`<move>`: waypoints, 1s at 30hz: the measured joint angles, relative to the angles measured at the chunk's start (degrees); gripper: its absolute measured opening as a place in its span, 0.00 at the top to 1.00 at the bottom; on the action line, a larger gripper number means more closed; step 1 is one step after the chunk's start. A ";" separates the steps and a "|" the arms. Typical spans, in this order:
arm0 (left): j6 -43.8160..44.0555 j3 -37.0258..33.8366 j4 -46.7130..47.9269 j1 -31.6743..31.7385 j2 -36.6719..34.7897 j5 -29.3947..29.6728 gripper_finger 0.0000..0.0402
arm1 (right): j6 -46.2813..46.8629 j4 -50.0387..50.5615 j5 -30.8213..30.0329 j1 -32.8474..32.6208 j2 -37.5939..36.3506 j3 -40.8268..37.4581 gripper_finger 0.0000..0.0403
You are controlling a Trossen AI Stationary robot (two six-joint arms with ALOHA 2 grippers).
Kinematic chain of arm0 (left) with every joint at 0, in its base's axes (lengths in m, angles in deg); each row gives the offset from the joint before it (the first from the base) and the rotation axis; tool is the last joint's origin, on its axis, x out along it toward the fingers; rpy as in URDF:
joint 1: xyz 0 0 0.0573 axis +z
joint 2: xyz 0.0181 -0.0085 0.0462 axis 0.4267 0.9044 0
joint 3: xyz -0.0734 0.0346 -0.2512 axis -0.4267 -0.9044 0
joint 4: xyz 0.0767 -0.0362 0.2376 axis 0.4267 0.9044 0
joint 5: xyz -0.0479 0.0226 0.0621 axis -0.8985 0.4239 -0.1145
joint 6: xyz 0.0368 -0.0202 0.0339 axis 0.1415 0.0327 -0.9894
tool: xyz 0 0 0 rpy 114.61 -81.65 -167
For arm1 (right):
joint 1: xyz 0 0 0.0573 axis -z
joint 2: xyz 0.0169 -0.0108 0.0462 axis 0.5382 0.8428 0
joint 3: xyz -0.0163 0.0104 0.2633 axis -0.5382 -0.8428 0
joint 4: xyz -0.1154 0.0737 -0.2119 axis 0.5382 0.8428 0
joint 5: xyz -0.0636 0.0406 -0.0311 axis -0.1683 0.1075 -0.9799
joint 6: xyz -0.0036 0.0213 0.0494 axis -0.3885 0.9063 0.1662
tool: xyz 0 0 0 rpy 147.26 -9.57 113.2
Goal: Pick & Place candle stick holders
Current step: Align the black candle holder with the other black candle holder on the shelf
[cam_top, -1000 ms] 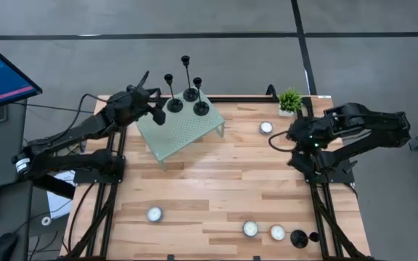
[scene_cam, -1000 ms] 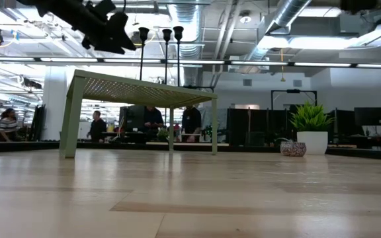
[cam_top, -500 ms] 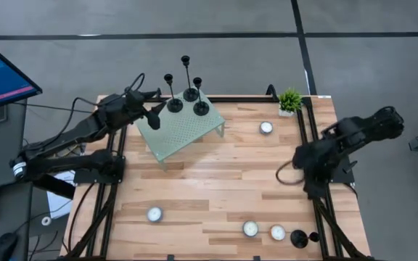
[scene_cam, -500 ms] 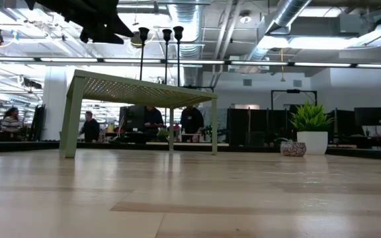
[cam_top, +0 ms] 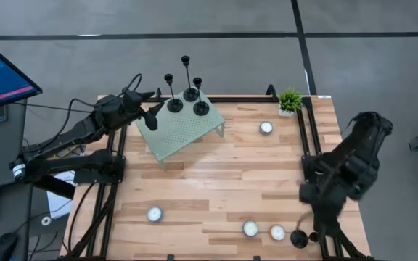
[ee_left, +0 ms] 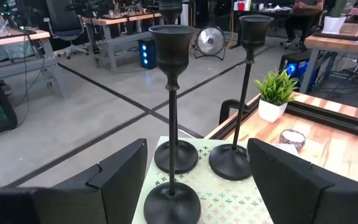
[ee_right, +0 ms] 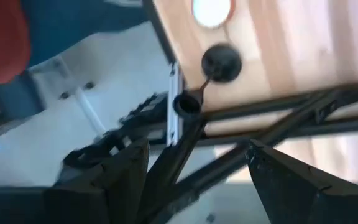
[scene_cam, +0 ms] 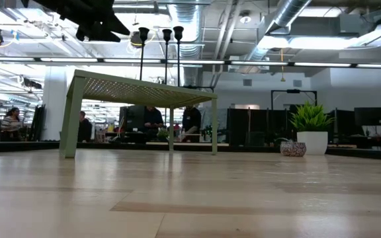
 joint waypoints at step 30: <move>1.57 0.00 -0.35 0.00 -0.03 0.04 0.31 | 5.80 -3.71 -12.61 -11.59 14.01 1.67 0.25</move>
